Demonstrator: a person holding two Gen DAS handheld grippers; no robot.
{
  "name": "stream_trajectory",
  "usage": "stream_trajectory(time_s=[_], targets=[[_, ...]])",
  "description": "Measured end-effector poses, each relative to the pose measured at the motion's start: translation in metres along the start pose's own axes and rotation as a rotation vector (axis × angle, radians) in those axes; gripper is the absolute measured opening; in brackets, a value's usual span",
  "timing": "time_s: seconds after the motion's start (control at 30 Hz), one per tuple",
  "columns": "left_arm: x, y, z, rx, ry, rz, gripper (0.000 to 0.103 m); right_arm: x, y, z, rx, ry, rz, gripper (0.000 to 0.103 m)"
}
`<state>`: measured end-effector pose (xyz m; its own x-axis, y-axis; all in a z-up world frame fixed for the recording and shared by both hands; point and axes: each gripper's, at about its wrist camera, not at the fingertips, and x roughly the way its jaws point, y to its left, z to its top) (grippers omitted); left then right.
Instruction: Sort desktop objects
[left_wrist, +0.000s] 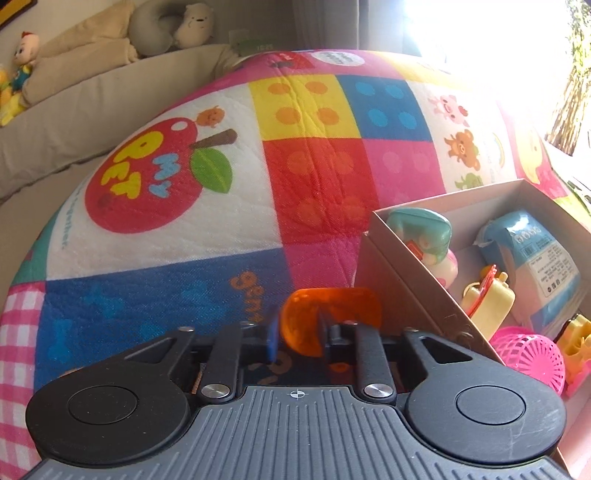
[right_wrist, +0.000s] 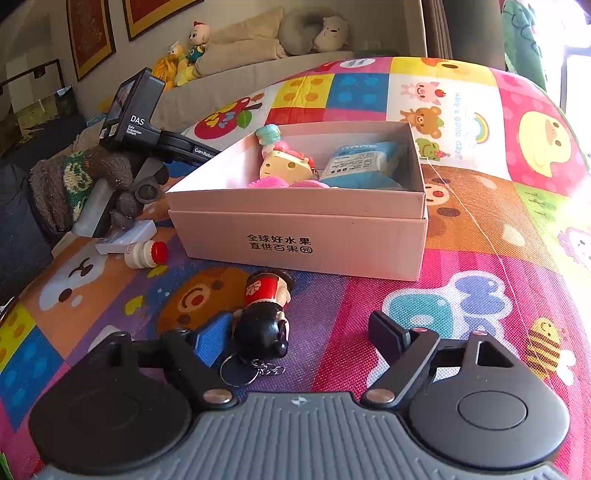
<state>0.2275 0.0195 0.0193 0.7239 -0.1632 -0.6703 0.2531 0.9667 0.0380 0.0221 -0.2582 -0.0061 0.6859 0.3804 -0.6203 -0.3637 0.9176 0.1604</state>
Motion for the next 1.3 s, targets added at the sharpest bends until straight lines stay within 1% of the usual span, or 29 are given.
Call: stream_trajectory(time_s=[0.07, 0.17, 0.37, 0.43, 0.5, 0.53, 0.6, 0.63, 0.67, 0.73, 0.77, 0.8, 0.83, 0.87, 0.9, 0.97, 1.07, 1.2, 1.3], targets=[[-0.005, 0.002, -0.002, -0.014, -0.016, 0.011, 0.009, 0.0, -0.001, 0.0, 0.002, -0.001, 0.001, 0.082], [-0.026, 0.005, -0.009, -0.039, -0.027, 0.017, 0.008, -0.001, -0.001, -0.001, 0.002, -0.003, 0.0, 0.082], [-0.099, -0.003, -0.039, -0.015, -0.079, 0.007, 0.007, -0.001, 0.001, -0.001, 0.001, -0.006, -0.023, 0.082], [-0.121, -0.005, -0.051, -0.033, -0.08, 0.0, 0.007, 0.0, 0.003, -0.001, -0.004, -0.006, -0.042, 0.082], [-0.143, -0.004, -0.067, -0.078, -0.075, -0.003, 0.008, -0.002, 0.004, 0.0, -0.005, -0.008, -0.057, 0.082], [-0.153, -0.004, -0.076, -0.092, -0.077, 0.006, 0.013, -0.005, 0.005, 0.003, 0.0, -0.011, -0.047, 0.082], [-0.168, -0.007, -0.096, -0.107, -0.071, 0.038, 0.033, -0.018, 0.012, 0.014, -0.022, -0.044, -0.003, 0.082], [-0.172, -0.009, -0.106, -0.117, -0.061, 0.052, 0.057, -0.026, 0.02, 0.024, -0.055, -0.074, 0.013, 0.082], [-0.176, -0.01, -0.116, -0.126, -0.055, 0.062, 0.071, -0.033, 0.029, 0.035, -0.097, -0.102, 0.027, 0.082], [-0.18, -0.012, -0.134, -0.134, -0.052, 0.085, 0.075, -0.041, 0.047, 0.062, -0.163, -0.139, 0.056, 0.081], [-0.182, -0.012, -0.144, -0.138, -0.055, 0.106, 0.082, -0.038, 0.059, 0.082, -0.182, -0.142, 0.064, 0.075], [-0.184, -0.011, -0.15, -0.146, -0.066, 0.12, 0.087, -0.031, 0.069, 0.101, -0.186, -0.119, 0.073, 0.057], [-0.187, -0.01, -0.157, -0.158, -0.082, 0.131, 0.095, -0.022, 0.078, 0.116, -0.186, -0.084, 0.087, 0.046], [-0.19, -0.007, -0.162, -0.173, -0.099, 0.143, 0.097, -0.004, 0.091, 0.136, -0.188, -0.03, 0.11, 0.033], [-0.193, -0.003, -0.166, -0.19, -0.11, 0.152, 0.097, 0.011, 0.101, 0.148, -0.194, 0.003, 0.118, 0.031], [-0.2, 0.008, -0.173, -0.242, -0.139, 0.158, 0.097, 0.053, 0.125, 0.173, -0.203, 0.086, 0.082, 0.031], [-0.206, 0.028, -0.181, -0.337, -0.173, 0.142, 0.097, 0.112, 0.147, 0.195, -0.151, 0.202, 0.049, 0.031], [-0.206, 0.045, -0.19, -0.435, -0.185, 0.074, 0.098, 0.18, 0.156, 0.206, -0.053, 0.276, -0.076, 0.031], [-0.21, 0.047, -0.193, -0.453, -0.208, 0.054, 0.1, 0.216, 0.157, 0.207, -0.041, 0.281, -0.192, 0.031]])
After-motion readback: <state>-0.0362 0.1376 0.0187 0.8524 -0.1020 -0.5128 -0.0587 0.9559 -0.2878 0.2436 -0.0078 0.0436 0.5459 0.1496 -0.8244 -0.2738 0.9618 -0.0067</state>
